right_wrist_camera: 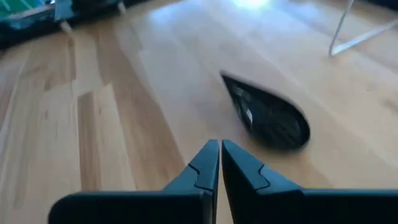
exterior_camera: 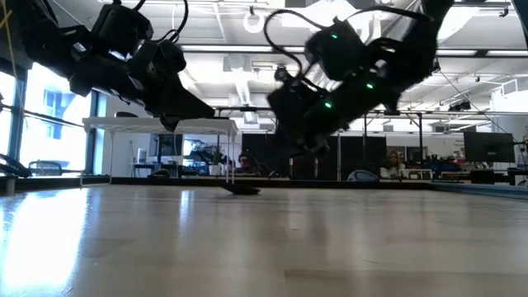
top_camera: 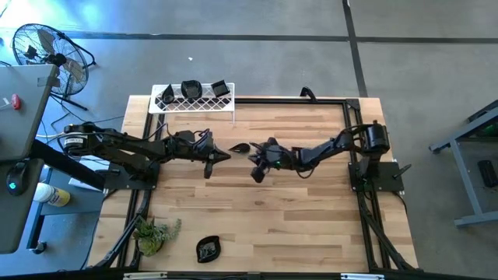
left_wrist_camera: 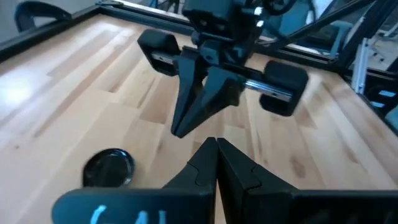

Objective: Pick & Place Mini shaped plates
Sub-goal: Stack the drop-shaped plate on top of the drop-shaped plates on the shelf

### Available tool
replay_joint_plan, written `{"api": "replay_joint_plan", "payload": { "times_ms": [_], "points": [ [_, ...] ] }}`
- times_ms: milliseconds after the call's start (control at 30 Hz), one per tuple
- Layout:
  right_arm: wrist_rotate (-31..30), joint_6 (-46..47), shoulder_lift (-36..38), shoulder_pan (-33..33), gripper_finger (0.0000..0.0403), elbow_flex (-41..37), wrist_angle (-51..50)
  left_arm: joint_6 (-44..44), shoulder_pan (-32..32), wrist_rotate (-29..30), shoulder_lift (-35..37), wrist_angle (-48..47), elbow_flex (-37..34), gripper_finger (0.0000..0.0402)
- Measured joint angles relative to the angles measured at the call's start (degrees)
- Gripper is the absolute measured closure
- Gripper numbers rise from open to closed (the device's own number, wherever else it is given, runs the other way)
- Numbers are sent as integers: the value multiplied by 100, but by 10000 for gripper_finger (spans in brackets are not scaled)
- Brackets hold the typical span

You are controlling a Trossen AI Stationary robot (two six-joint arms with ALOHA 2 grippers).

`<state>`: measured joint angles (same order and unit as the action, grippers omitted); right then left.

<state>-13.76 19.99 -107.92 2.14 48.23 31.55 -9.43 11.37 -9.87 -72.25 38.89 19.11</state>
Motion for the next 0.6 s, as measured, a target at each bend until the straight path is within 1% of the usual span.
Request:
{"api": "replay_joint_plan", "payload": {
  "times_ms": [100, 233, 367, 433, 467, 533, 600],
  "points": [
    [30, -54, 142, 16, 390, -417, 362, -315, -98, -4, 0, -4, 2, 402],
    [-122, -218, 599, 105, 400, -886, 475, -1026, -193, 34, 0, -20, 4, 401],
    [-345, -546, 1167, 231, 396, -1365, 501, -1354, -478, 314, 0, -52, 4, 401],
    [-435, -680, 1436, 300, 394, -1601, 532, -1463, -685, 663, 0, -129, 14, 399],
    [-467, -724, 1575, 334, 395, -1719, 567, -1600, -779, 935, -11, -267, 43, 396],
    [-515, -804, 1795, 399, 397, -1976, 577, -2031, -969, 1575, -116, -703, 184, 384],
    [-519, -847, 2003, 468, 400, -2187, 670, -2618, -1065, 2055, -152, -1176, 344, 367]
  ]
}}
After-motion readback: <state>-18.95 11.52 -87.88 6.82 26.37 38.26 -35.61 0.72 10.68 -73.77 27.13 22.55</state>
